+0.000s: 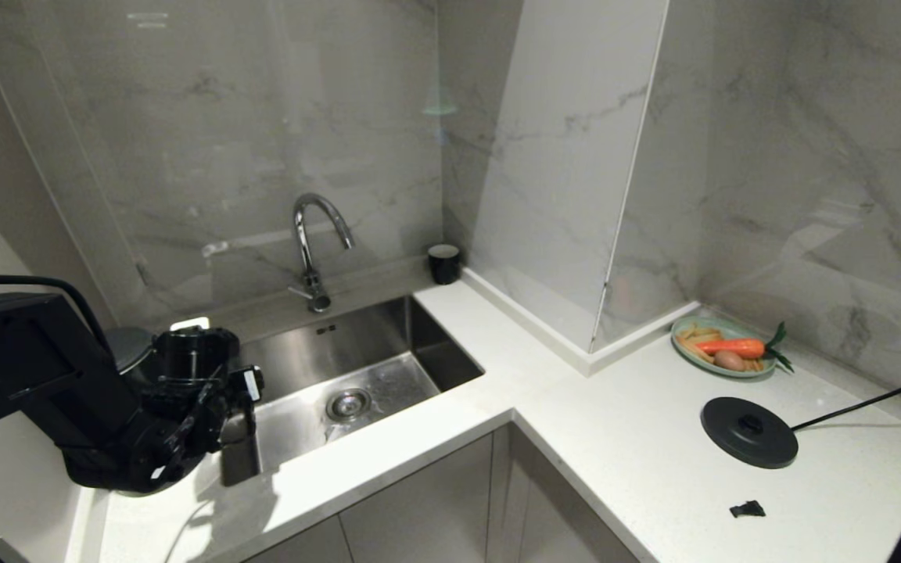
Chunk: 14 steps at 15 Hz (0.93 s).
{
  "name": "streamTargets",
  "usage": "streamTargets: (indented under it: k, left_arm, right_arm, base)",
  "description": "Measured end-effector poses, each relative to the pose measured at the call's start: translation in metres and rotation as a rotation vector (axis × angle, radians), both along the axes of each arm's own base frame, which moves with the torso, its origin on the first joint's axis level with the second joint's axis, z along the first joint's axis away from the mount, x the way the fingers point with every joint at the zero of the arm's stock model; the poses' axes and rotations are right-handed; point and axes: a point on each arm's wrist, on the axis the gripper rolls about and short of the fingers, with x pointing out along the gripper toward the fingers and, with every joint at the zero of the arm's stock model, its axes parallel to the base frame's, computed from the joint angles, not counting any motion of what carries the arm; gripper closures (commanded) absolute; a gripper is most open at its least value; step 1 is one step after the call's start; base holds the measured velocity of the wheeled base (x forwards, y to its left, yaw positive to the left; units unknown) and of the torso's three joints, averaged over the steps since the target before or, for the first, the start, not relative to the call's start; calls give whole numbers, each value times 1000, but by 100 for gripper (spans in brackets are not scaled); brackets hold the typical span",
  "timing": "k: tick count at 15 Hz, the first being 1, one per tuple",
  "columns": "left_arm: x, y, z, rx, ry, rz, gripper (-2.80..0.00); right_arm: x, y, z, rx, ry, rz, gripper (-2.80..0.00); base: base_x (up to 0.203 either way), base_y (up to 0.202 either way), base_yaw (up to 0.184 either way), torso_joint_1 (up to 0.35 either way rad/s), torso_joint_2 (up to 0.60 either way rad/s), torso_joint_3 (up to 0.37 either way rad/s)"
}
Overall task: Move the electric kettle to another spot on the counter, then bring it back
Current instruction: Grab the kettle
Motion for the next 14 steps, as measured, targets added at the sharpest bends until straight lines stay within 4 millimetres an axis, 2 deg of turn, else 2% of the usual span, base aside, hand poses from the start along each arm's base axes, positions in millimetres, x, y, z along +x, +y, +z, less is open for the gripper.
streamTargets:
  k: [5,14]
  left_arm:
    - [16,6,-5,-3,-18,17,-280]
    - [32,8,-11,2,-72,21,-280]
  right_arm:
    - [0,0,0,0,0,0,0]
    - [0,0,0,1,0,0,0]
  base:
    - [0,0,0,0,0,0]
    - [0,0,0,0,0,0]
